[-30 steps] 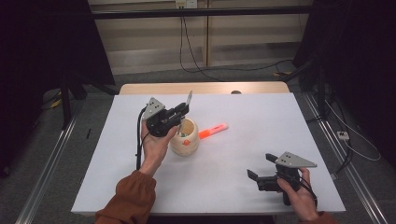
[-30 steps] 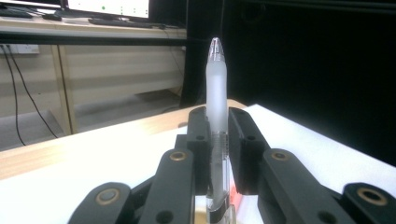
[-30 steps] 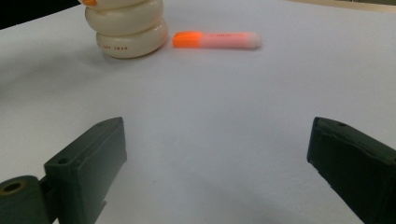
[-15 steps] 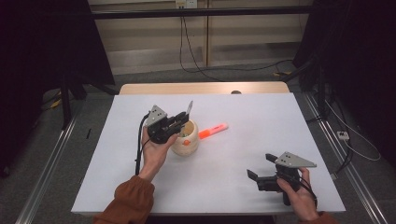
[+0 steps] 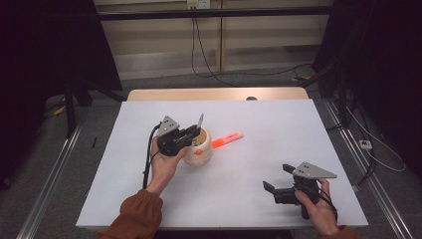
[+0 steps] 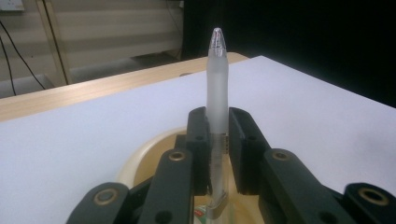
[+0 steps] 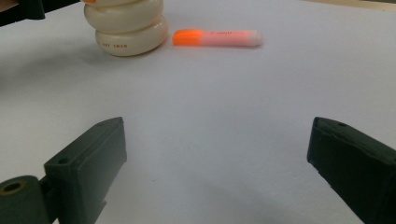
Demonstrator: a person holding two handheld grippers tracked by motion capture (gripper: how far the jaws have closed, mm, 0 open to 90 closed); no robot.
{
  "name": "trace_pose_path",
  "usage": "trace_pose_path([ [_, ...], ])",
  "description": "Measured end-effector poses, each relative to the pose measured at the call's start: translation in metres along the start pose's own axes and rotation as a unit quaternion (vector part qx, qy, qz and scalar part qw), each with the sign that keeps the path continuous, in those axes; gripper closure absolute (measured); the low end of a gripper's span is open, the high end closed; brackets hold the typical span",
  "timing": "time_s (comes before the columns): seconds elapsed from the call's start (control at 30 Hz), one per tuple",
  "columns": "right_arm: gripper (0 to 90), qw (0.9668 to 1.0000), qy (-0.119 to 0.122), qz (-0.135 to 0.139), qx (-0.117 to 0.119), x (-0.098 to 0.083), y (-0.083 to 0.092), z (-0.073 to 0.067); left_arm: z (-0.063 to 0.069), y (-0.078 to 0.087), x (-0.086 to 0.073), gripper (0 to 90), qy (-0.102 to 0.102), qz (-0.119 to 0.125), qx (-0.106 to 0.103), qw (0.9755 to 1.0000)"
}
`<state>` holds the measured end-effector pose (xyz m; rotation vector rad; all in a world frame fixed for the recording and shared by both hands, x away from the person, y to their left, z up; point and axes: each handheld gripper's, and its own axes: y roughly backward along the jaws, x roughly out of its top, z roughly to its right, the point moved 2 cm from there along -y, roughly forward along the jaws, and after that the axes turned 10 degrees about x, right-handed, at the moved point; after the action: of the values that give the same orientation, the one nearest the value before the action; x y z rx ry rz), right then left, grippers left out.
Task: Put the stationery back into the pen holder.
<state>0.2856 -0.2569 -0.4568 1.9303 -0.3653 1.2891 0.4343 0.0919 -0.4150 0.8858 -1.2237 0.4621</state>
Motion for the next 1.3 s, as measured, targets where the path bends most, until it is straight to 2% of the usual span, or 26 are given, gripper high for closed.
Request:
trace_pose_path([
  [0.07,4.6,1.0,-0.001,0.0,-0.001,0.0,0.0,0.0,0.001,0.002,0.0,78.2,-0.004,-0.006,0.001,1.0],
  [0.17,4.6,1.0,-0.001,0.0,-0.001,0.0,0.0,0.0,0.004,0.005,0.003,66.4,-0.009,-0.005,-0.006,0.9999],
  [0.2,4.6,1.0,-0.002,-0.001,-0.001,0.0,0.0,0.0,0.005,0.005,0.004,64.7,-0.012,-0.002,-0.002,0.9999],
  [0.3,4.6,1.0,-0.002,-0.001,0.0,0.0,0.0,0.0,0.004,0.006,0.004,51.8,-0.007,-0.006,-0.006,0.9999],
  [0.4,4.6,1.0,0.0,0.0,-0.001,0.0,0.0,0.0,0.004,0.008,0.006,47.6,0.001,-0.022,-0.012,0.9997],
  [0.5,4.6,1.0,0.0,0.0,-0.001,0.0,0.0,0.0,0.003,0.01,0.008,35.2,-0.002,-0.035,-0.003,0.9994],
  [0.57,4.6,1.0,0.0,0.0,-0.001,0.0,0.0,0.0,0.003,0.012,0.01,30.2,-0.012,-0.039,0.0,0.9992],
  [0.83,4.6,1.0,-0.001,0.0,-0.001,0.0,0.0,0.0,-0.003,0.02,0.013,9.9,-0.022,-0.053,0.023,0.9981],
  [0.93,4.6,1.0,-0.002,-0.001,-0.002,0.0,0.0,0.0,-0.004,0.024,0.012,7.2,-0.017,-0.061,0.023,0.9977],
  [1.0,4.6,1.0,-0.002,-0.001,-0.001,0.0,0.0,0.0,-0.005,0.027,0.012,7.7,-0.022,-0.064,0.036,0.997],
  [1.13,4.6,1.0,0.0,-0.001,0.0,0.0,-0.001,0.0,-0.006,0.031,0.009,7.6,-0.034,-0.071,0.036,0.9962],
  [1.23,4.6,1.0,0.0,-0.001,0.0,0.0,0.0,0.0,-0.007,0.036,0.006,6.9,-0.028,-0.072,0.038,0.9962],
  [1.27,4.6,1.0,-0.001,-0.001,0.0,0.0,0.0,0.0,-0.009,0.038,0.005,6.4,-0.037,-0.076,0.039,0.9957],
  [1.3,4.6,1.0,-0.001,-0.001,0.0,0.0,-0.001,0.0,-0.009,0.04,0.004,6.0,-0.033,-0.078,0.041,0.9956],
])
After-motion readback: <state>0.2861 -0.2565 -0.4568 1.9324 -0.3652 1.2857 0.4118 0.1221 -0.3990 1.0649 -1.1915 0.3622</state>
